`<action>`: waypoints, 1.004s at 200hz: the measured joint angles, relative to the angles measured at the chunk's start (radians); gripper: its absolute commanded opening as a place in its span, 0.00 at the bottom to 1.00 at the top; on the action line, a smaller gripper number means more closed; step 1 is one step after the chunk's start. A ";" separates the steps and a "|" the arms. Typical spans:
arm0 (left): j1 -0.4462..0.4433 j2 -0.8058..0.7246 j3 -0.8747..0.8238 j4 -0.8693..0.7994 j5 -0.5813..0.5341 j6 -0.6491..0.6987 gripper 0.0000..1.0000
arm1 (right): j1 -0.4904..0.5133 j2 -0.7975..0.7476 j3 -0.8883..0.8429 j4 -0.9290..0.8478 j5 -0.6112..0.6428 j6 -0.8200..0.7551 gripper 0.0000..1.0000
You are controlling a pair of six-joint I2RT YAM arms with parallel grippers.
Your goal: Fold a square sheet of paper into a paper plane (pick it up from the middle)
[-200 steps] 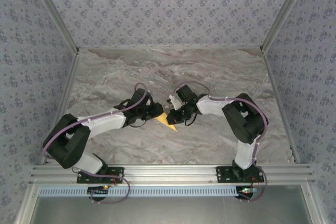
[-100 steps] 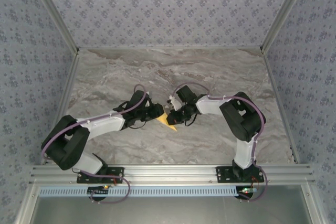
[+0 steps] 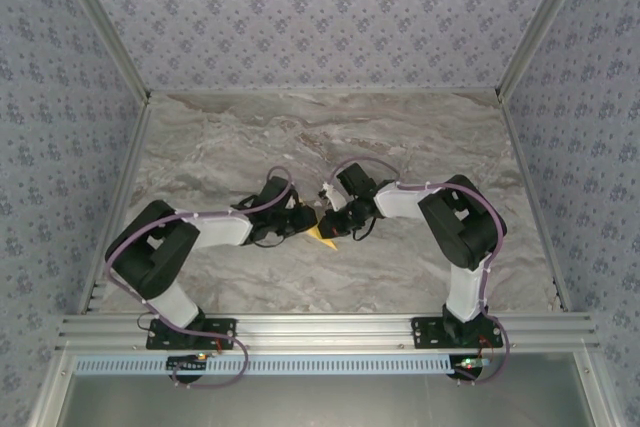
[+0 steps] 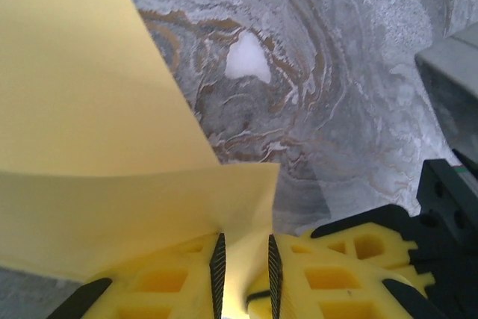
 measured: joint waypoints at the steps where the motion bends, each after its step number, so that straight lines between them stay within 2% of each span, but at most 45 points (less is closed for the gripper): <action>1: 0.000 0.001 0.001 0.001 0.000 -0.001 0.25 | 0.000 0.000 0.000 0.000 0.000 0.000 0.05; 121: -0.003 0.006 0.002 -0.025 -0.150 -0.066 0.24 | 0.000 0.000 -0.002 0.002 0.000 -0.009 0.06; 201: 0.004 -0.021 -0.044 -0.016 -0.185 -0.116 0.24 | 0.000 0.002 -0.002 0.004 0.001 -0.010 0.06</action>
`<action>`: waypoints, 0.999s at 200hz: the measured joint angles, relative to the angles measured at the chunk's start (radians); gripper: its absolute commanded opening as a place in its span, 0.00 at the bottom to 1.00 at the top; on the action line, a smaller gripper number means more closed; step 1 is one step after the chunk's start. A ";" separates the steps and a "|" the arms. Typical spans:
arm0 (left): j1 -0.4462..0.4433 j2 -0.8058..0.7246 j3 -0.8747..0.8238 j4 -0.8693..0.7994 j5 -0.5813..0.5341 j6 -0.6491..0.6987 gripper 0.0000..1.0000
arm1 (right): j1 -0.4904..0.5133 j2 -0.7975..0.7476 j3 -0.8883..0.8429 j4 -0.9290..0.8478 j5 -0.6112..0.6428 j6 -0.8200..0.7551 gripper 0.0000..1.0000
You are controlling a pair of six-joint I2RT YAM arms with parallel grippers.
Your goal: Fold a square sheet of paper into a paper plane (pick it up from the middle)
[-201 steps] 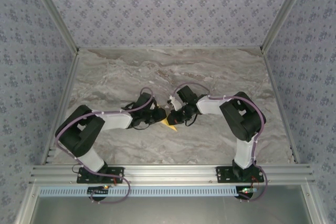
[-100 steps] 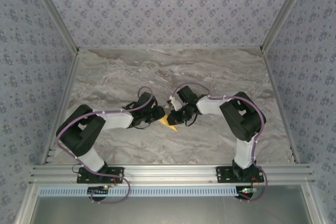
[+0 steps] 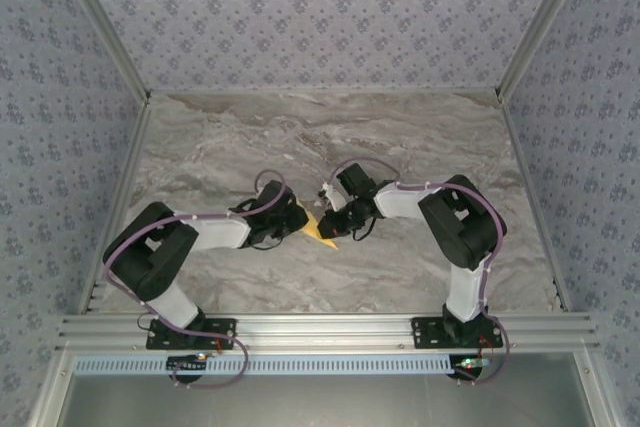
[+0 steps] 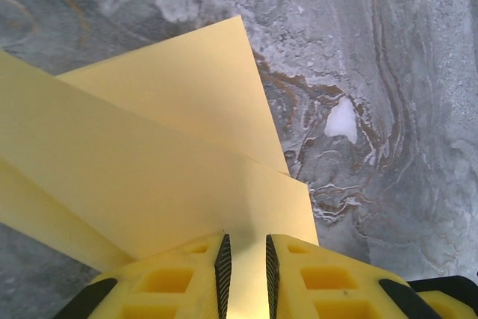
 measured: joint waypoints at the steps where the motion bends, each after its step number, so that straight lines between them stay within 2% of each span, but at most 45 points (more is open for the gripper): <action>1: 0.000 0.000 -0.001 0.000 0.000 0.000 0.24 | 0.000 0.000 0.000 0.000 0.000 0.000 0.06; 67: 0.043 -0.029 -0.039 0.012 -0.003 -0.026 0.24 | 0.000 0.005 0.000 0.000 0.000 0.000 0.05; 152: 0.228 -0.147 -0.113 -0.048 -0.017 0.028 0.25 | 0.000 0.006 0.000 0.000 -0.003 0.000 0.05; 200: 0.192 -0.331 -0.138 -0.070 -0.017 0.058 0.27 | 0.000 0.006 0.000 0.000 -0.003 0.000 0.05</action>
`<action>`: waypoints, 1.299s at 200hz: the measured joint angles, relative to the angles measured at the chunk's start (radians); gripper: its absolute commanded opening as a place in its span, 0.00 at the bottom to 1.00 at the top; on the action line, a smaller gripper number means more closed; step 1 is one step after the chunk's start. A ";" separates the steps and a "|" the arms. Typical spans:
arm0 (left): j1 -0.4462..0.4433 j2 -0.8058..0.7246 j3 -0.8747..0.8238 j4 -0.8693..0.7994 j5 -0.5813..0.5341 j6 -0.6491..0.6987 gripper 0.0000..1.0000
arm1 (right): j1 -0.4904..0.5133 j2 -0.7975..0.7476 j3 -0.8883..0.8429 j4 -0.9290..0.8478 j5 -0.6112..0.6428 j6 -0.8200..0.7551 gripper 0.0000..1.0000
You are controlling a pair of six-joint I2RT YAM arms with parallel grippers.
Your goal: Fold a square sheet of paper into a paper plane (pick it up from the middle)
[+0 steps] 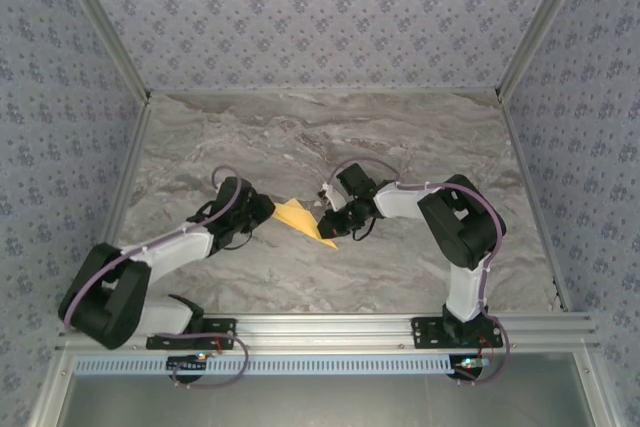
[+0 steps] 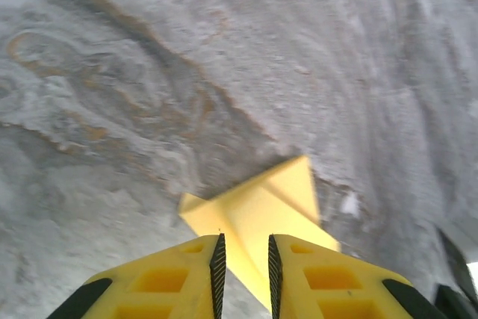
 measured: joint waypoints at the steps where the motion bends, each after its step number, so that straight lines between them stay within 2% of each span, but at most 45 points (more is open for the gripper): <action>1: -0.002 -0.002 0.000 0.000 0.001 0.000 0.27 | 0.000 0.000 0.000 0.000 0.000 0.000 0.05; 30: -0.062 -0.005 -0.001 0.031 0.033 0.016 0.25 | 0.000 0.000 0.000 0.000 0.000 0.000 0.05; 61: -0.116 0.129 0.055 0.053 0.092 0.050 0.22 | 0.000 0.000 0.000 0.000 0.000 0.000 0.05; 102: -0.126 0.293 0.138 0.132 0.165 0.073 0.21 | 0.000 0.000 0.000 0.000 0.000 0.000 0.05; 136: -0.127 0.340 0.148 0.148 0.155 0.079 0.21 | 0.000 0.000 0.000 0.000 0.000 0.000 0.05; 189: -0.072 0.344 0.092 0.184 0.105 0.068 0.21 | 0.000 0.001 0.000 0.000 -0.001 -0.003 0.05; 260: 0.038 0.243 -0.011 0.193 0.042 0.045 0.21 | 0.000 0.002 0.000 0.001 -0.002 -0.007 0.05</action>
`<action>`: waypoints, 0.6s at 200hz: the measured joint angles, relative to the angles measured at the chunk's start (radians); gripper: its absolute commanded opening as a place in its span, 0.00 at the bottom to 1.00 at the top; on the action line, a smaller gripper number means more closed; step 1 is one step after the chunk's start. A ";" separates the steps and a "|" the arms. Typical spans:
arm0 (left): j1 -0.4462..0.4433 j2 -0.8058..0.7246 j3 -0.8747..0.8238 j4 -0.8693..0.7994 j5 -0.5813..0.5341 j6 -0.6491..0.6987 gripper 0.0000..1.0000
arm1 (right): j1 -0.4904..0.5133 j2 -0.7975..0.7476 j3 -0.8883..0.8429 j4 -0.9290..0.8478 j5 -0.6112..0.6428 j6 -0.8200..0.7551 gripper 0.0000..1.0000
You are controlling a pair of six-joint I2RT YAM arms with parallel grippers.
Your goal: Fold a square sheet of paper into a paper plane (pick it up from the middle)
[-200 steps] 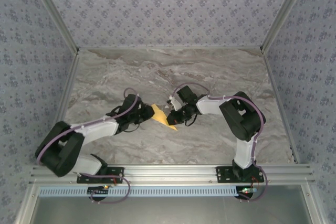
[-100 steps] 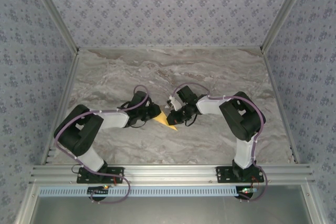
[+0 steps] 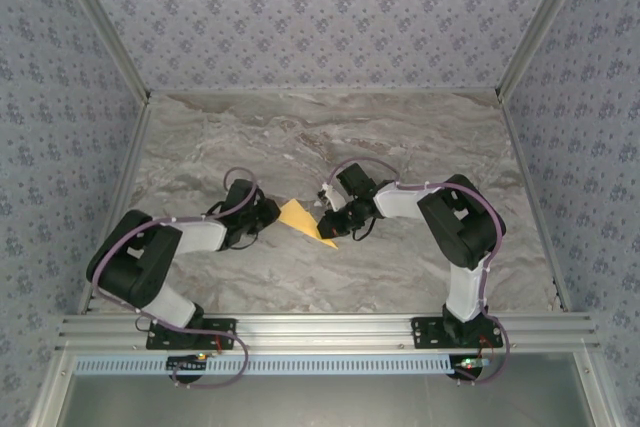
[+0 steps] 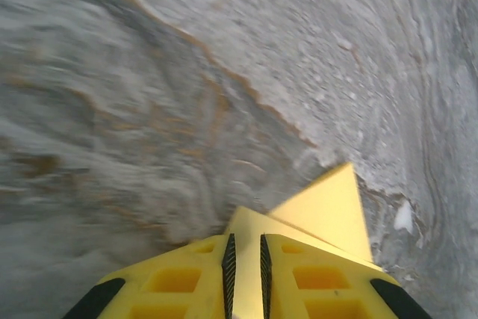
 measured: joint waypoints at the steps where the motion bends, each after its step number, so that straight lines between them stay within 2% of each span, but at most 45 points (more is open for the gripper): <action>1: 0.001 -0.001 -0.001 -0.001 0.000 0.000 0.21 | 0.000 0.000 0.000 0.000 0.000 0.000 0.05; 30: 0.052 -0.057 -0.010 -0.075 -0.023 0.019 0.22 | 0.000 0.000 0.000 0.000 -0.002 0.000 0.05; 51: 0.056 -0.116 -0.009 -0.121 -0.012 0.046 0.23 | 0.000 0.000 0.000 0.001 -0.003 0.001 0.06; 79: 0.003 -0.203 0.018 -0.175 0.006 0.078 0.23 | 0.006 -0.019 -0.005 0.000 0.006 0.007 0.08; 120: -0.092 -0.238 0.068 -0.186 0.018 0.089 0.24 | 0.003 -0.165 -0.056 -0.019 0.034 0.066 0.21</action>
